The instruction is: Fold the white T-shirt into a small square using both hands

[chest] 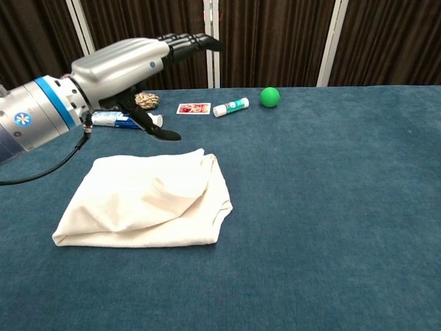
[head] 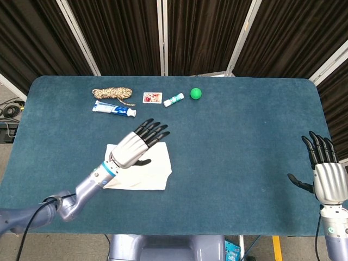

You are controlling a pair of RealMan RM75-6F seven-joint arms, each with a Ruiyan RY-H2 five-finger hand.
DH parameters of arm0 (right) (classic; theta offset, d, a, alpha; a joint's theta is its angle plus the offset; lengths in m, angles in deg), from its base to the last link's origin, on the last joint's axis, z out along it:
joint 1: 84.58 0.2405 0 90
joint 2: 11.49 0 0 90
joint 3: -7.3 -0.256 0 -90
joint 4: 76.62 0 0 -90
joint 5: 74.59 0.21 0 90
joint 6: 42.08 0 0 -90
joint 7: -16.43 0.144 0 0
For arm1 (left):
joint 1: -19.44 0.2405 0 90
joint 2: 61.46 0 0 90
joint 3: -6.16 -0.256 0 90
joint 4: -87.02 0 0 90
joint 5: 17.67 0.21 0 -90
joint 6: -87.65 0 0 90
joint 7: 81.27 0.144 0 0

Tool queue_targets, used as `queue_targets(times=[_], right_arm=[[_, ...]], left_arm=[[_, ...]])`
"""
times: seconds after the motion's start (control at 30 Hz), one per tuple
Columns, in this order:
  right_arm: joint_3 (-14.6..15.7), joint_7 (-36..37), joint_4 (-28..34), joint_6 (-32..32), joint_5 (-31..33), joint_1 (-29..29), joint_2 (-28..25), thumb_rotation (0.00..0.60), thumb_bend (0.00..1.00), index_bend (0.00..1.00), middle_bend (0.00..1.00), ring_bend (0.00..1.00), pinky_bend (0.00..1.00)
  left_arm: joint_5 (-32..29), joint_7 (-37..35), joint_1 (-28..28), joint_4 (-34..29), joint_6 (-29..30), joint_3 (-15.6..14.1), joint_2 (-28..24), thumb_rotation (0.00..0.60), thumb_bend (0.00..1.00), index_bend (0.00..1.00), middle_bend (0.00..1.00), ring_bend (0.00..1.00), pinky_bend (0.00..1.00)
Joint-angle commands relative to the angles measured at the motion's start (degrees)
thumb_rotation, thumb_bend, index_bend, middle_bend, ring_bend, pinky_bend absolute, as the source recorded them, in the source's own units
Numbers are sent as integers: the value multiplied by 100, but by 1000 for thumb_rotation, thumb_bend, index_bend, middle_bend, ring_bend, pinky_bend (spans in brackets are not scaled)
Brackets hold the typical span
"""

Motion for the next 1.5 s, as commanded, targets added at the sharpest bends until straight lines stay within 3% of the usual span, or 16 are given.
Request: queue_targets(times=[0.03, 0.17, 0.53, 0.83, 1.2, 1.5], right_arm=[[6, 4, 16, -10, -19, -4, -8, 600, 0, 79, 0, 0, 0], [18, 0, 25, -10, -38, -5, -13, 600, 0, 79, 0, 0, 0], [4, 13, 7, 27, 1, 3, -12, 600, 0, 80, 0, 0, 0], [-7, 50, 1, 35, 19, 2, -23, 600, 0, 80, 0, 0, 0], [-18, 115, 14, 30, 30, -6, -51, 600, 0, 80, 0, 0, 0], [-14, 113, 34, 5, 11, -18, -63, 600, 0, 83, 0, 0, 0]], left_arm=[[-314, 85, 186, -114, -363, -117, -274, 600, 74, 0, 0, 0, 0], [-509, -8, 325, 6, -631, -252, -242, 600, 0, 0, 0, 0, 0], [-494, -230, 373, 833, -829, -335, 375, 600, 0, 0, 0, 0, 0], [-424, -207, 352, 1087, -974, -391, 684, 600, 0, 0, 0, 0, 0], [-179, -336, 393, 741, -763, -468, 711, 600, 0, 0, 0, 0, 0], [-152, -162, 390, 551, -921, -527, 810, 600, 0, 0, 0, 0, 0]])
